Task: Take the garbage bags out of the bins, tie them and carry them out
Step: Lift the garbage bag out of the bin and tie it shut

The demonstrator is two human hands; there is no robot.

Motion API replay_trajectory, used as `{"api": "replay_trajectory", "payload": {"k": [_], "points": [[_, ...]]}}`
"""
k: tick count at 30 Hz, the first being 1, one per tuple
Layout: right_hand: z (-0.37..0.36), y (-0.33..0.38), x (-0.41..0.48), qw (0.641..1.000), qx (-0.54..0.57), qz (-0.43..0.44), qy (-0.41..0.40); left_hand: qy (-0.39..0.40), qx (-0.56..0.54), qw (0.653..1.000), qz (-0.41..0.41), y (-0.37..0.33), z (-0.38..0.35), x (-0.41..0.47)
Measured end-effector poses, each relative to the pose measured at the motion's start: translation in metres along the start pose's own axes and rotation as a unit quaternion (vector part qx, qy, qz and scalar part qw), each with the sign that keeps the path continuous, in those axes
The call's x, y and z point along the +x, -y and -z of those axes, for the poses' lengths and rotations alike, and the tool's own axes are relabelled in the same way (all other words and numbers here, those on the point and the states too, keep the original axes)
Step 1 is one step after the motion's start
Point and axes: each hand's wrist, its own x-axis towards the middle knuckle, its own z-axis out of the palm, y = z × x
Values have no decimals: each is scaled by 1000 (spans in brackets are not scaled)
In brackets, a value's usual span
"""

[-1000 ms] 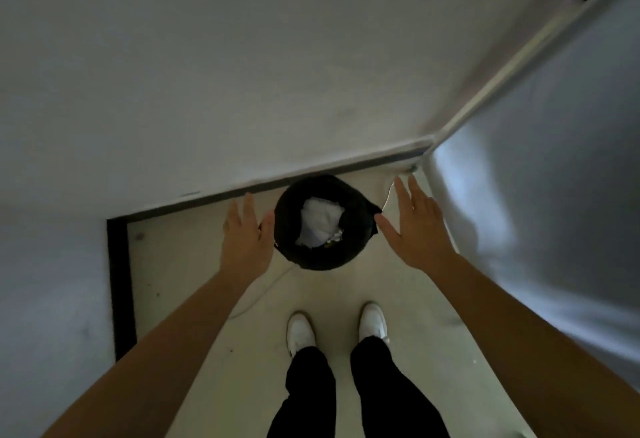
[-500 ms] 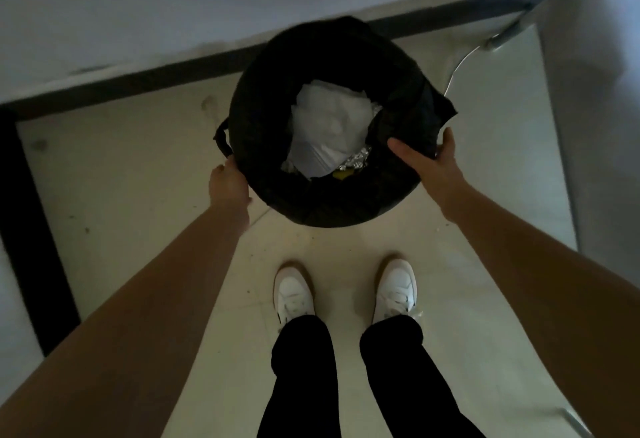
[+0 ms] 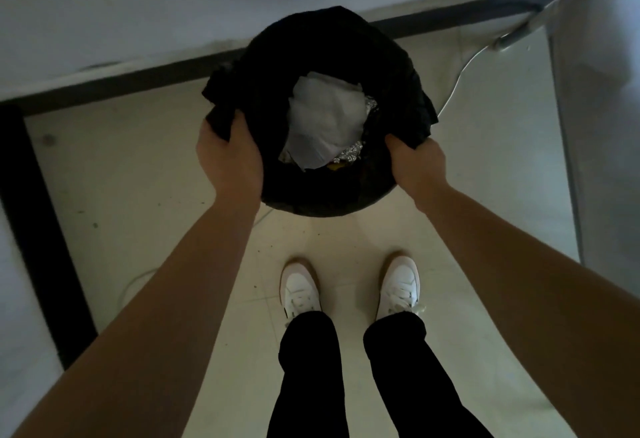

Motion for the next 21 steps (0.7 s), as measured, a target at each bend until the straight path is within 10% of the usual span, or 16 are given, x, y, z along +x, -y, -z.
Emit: {"api": "replay_trajectory", "payload": {"k": [4, 11, 16, 21], "points": [[-20, 9, -7, 999, 1, -21, -42, 62, 105, 979, -162, -17, -3, -21], [-5, 11, -32, 995, 84, 35, -51, -15, 87, 984, -156, -31, 26, -18], [17, -3, -39, 988, -53, 113, 91, 109, 220, 903, -352, -47, 32, -43], [29, -2, -50, 982, 87, 44, 163, 165, 258, 859, -409, -63, 44, -42]]}}
